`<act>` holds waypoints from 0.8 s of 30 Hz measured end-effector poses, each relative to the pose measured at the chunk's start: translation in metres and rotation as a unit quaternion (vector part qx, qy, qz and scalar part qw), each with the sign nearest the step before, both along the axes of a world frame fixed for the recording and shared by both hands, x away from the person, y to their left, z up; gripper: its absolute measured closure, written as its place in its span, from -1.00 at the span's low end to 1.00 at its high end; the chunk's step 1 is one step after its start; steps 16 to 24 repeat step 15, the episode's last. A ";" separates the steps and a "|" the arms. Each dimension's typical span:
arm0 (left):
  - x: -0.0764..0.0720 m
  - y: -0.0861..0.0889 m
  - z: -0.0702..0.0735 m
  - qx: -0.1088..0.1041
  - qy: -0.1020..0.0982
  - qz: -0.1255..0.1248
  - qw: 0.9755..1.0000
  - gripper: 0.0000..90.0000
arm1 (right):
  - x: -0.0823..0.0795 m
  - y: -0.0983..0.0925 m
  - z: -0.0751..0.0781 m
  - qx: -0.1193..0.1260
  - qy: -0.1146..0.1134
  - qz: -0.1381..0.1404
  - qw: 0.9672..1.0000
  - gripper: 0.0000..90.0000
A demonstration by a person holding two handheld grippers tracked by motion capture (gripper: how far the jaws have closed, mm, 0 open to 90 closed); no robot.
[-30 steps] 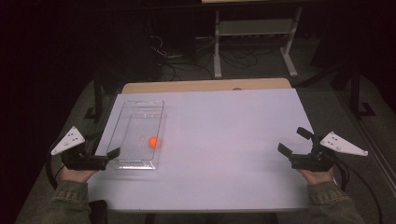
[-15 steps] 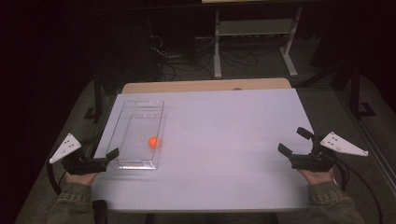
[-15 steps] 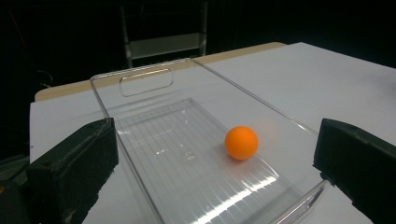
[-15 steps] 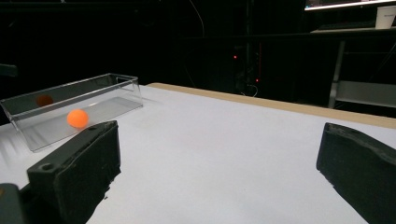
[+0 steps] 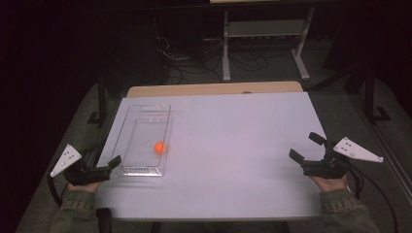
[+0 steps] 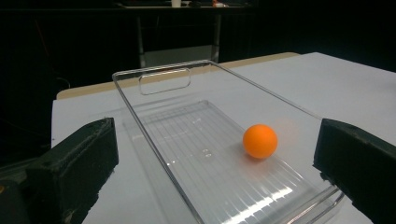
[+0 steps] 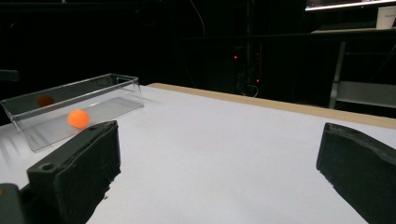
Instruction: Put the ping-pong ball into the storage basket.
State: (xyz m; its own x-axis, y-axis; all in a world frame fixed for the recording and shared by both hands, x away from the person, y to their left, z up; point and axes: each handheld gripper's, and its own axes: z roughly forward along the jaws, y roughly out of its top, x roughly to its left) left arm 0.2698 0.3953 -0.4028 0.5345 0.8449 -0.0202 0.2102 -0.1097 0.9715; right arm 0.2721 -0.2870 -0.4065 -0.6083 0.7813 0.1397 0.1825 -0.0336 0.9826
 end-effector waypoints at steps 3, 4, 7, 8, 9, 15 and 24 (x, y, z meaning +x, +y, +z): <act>0.000 -0.001 -0.005 0.002 0.003 0.003 1.000 -1.00 | 0.000 0.000 0.000 0.000 0.000 0.001 1.000 -1.00; 0.000 -0.001 -0.005 0.002 0.003 0.003 1.000 -1.00 | 0.000 0.000 0.000 0.000 0.000 0.001 1.000 -1.00; 0.000 -0.002 -0.005 0.003 0.001 0.007 1.000 -1.00 | 0.000 0.001 0.000 0.000 0.000 0.003 1.000 -1.00; 0.000 -0.002 -0.005 0.003 0.001 0.007 1.000 -1.00 | 0.000 0.001 0.000 0.000 0.000 0.003 1.000 -1.00; 0.000 -0.003 -0.006 0.005 0.002 0.007 1.000 -1.00 | 0.000 0.000 0.000 0.000 0.001 0.002 1.000 -1.00; -0.001 -0.002 -0.006 0.003 0.003 0.007 1.000 -1.00 | 0.001 0.001 -0.001 -0.002 0.001 0.003 1.000 -1.00; -0.001 -0.002 -0.006 0.003 0.003 0.007 1.000 -1.00 | 0.001 0.001 -0.001 -0.002 0.001 0.003 1.000 -1.00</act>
